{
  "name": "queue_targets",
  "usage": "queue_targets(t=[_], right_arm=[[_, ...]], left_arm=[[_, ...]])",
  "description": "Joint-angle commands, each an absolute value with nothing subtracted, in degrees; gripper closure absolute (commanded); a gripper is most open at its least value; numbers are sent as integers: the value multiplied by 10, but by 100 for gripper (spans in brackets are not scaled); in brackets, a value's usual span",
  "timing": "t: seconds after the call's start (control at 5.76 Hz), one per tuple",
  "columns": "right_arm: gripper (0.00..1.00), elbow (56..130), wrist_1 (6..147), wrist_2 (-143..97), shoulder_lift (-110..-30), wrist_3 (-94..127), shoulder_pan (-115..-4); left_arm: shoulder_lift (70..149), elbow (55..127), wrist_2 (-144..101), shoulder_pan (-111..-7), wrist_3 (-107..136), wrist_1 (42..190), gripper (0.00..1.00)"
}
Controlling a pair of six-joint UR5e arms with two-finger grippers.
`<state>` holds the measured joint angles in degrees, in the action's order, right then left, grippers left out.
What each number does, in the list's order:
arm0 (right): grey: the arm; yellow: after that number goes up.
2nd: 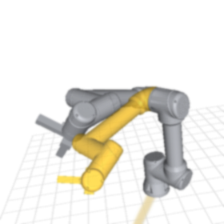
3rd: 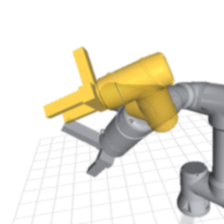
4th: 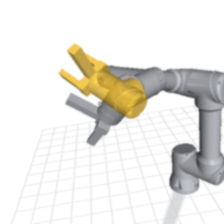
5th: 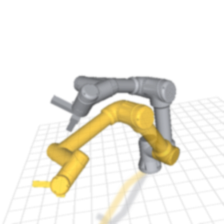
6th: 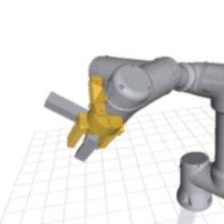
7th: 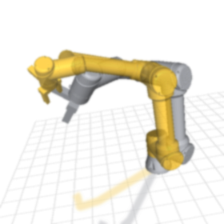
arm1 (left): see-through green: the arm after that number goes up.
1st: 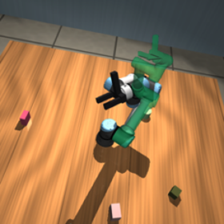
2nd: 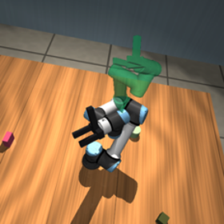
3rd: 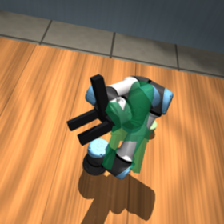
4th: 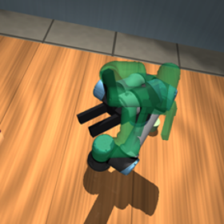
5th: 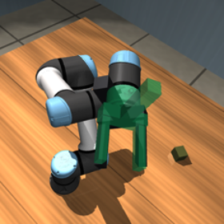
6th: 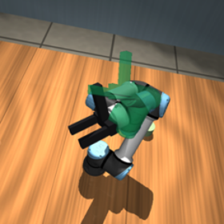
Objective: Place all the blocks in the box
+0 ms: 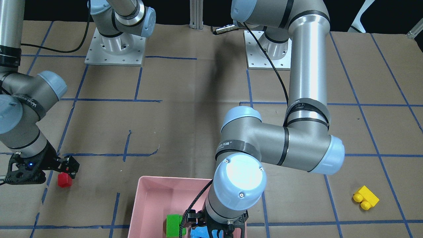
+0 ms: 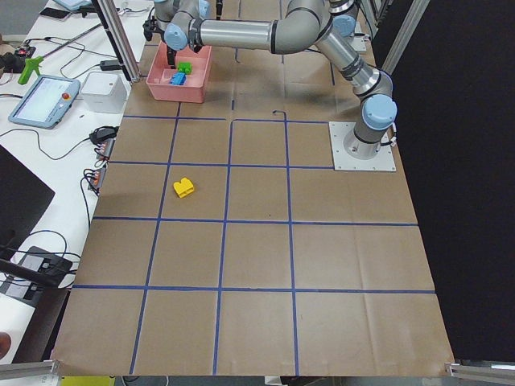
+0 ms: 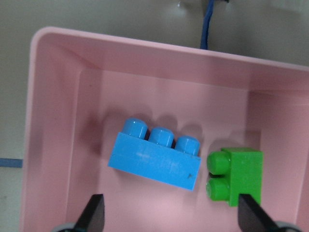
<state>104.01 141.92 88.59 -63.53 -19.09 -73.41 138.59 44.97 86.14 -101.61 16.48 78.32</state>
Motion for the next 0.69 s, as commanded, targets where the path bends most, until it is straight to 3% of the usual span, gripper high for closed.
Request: queue_targets(t=[0.0, 0.52], right_arm=[[0, 1068, 1456, 885, -607, -190, -727], [4, 1041, 1445, 884, -606, -192, -723]], left_arm=[[1303, 460, 863, -959, 156, 878, 2], [1217, 556, 863, -809, 83, 889, 1]])
